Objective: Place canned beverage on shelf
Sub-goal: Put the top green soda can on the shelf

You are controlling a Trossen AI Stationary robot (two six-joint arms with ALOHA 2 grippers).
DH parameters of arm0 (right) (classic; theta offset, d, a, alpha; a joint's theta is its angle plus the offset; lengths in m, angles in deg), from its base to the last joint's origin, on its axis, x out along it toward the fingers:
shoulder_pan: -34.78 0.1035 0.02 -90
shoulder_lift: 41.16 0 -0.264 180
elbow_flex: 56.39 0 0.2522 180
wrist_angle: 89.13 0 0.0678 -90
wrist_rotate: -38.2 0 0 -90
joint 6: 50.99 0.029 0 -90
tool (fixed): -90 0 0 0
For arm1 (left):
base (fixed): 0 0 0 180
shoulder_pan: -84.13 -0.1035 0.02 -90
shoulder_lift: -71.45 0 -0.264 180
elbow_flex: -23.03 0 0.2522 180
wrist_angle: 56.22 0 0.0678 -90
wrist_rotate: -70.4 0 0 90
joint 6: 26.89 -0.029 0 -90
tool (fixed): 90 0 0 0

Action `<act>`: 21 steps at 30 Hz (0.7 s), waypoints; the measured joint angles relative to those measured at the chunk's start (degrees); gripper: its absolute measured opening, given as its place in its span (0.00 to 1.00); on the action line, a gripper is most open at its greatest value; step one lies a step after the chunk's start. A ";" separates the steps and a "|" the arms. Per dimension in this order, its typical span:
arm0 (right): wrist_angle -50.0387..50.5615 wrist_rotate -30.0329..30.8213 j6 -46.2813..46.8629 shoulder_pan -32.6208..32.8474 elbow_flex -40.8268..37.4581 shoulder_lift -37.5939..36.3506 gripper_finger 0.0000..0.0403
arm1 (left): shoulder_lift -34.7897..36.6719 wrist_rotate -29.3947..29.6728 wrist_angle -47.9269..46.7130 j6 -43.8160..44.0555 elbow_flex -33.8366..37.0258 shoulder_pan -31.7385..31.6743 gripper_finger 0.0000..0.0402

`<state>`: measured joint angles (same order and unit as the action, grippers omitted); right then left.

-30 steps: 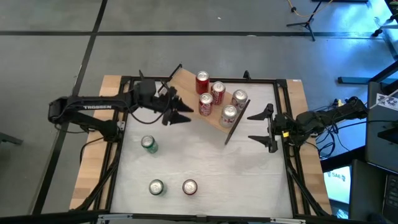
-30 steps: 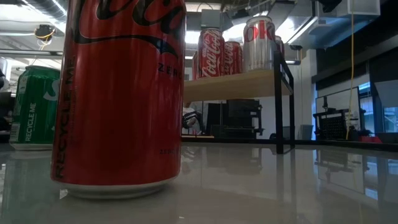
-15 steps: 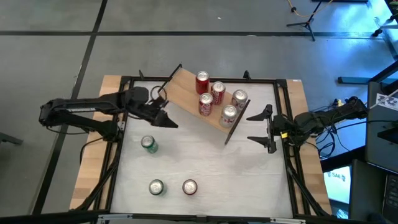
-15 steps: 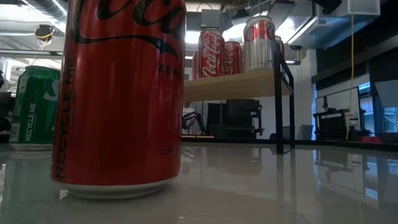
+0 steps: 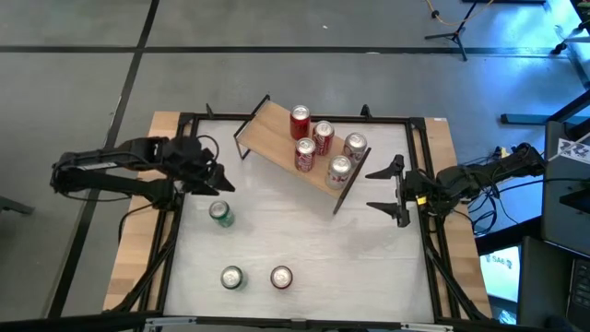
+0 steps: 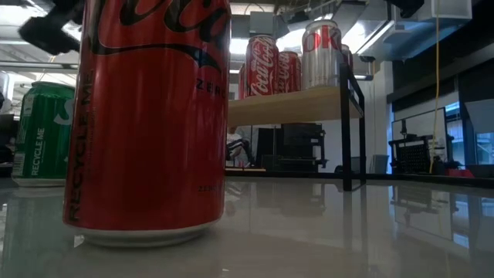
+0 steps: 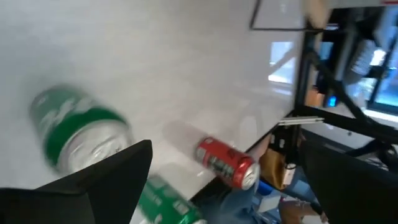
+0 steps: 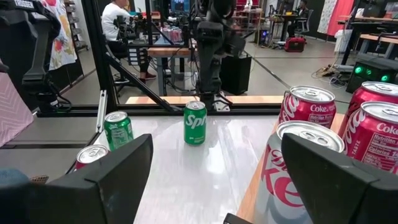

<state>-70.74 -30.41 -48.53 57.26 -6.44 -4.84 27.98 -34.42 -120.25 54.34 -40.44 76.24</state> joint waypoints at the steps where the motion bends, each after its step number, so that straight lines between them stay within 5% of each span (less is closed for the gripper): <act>1: 0.05 -0.01 0.00 0.00 0.00 0.00 0.87 | 0.01 -0.05 -0.73 0.98 0.00 0.43 0.99; 14: 1.71 -0.01 0.00 0.00 0.00 0.00 0.87 | -1.57 -4.88 -15.66 15.32 -0.04 6.96 0.99; 21: 2.66 -0.01 -0.02 0.00 0.00 0.38 0.87 | -5.28 0.94 -14.58 18.13 -0.04 9.67 0.99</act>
<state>-68.08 -30.41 -48.55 57.26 -6.44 -4.46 22.69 -33.48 -134.83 72.47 -40.49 85.91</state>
